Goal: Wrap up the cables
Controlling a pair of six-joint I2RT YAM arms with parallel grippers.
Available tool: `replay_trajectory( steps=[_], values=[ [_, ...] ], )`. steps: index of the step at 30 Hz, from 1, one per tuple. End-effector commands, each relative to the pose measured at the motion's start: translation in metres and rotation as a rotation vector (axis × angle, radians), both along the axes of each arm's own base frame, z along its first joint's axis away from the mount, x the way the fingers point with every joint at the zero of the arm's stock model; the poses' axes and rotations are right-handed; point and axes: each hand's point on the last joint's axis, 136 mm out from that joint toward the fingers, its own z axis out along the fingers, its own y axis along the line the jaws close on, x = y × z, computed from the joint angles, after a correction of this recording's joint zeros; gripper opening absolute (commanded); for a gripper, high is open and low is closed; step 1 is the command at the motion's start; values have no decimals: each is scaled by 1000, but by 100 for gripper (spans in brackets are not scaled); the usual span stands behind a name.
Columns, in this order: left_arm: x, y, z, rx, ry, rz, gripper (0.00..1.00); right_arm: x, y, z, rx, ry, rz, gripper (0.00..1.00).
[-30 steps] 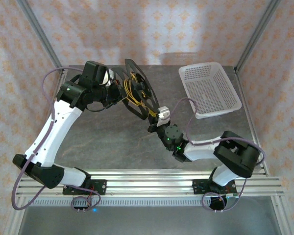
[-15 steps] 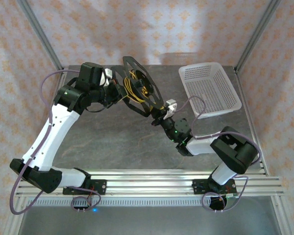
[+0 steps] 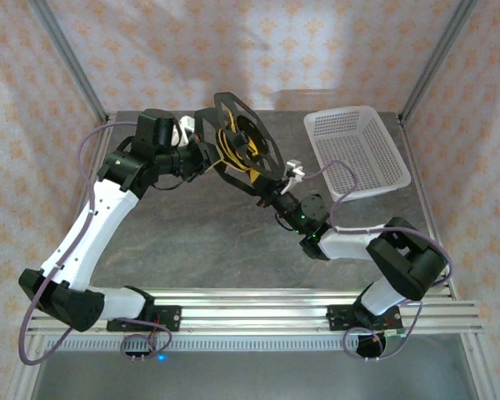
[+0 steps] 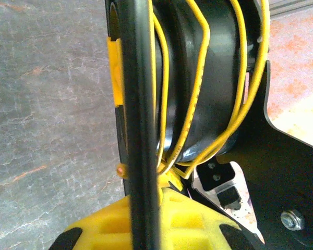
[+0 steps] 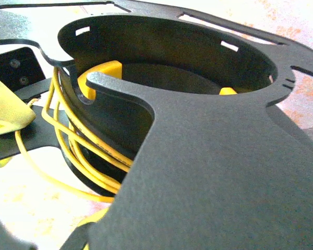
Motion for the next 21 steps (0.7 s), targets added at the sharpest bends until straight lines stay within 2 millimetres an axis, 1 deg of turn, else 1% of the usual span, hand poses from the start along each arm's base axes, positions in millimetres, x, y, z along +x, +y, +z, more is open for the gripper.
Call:
replay_trajectory(
  steps=[1,5,9,11,15,19,21],
  values=[
    [-29,-28,39,-137,-79,-174,0,-2,11,-2,-23,54,53,0],
    [-25,-28,45,-156,-89,-159,0,-2,6,-44,-160,170,23,0],
    [-24,-29,52,-174,-104,-153,0,-5,2,-69,-246,257,23,0],
    [-23,-29,54,-180,-107,-148,0,-6,3,-73,-274,277,35,1],
    [-19,-27,50,-169,-102,-129,0,-7,8,-71,-315,297,54,6],
    [-16,-22,42,-147,-87,-103,0,-7,6,-62,-347,303,51,9],
    [-13,-17,36,-118,-78,-79,0,-11,6,-51,-353,286,61,15]
  ],
)
